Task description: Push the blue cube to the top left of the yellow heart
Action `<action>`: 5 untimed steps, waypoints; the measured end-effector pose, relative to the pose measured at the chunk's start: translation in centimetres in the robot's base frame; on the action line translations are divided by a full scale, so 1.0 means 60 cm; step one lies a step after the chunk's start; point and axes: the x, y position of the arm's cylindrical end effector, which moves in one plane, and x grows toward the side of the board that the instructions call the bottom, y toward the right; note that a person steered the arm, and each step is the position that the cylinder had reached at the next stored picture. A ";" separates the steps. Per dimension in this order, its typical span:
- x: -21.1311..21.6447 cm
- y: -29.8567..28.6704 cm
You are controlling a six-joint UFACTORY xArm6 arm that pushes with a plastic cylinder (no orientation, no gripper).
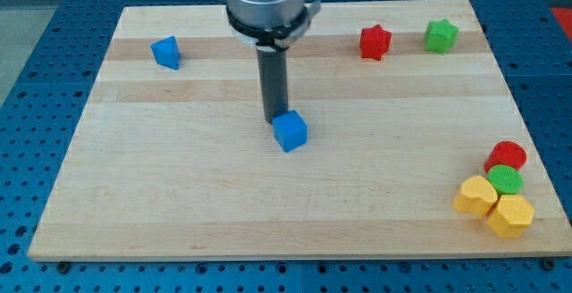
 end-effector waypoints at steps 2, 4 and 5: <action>0.075 0.086; 0.052 0.036; 0.076 -0.034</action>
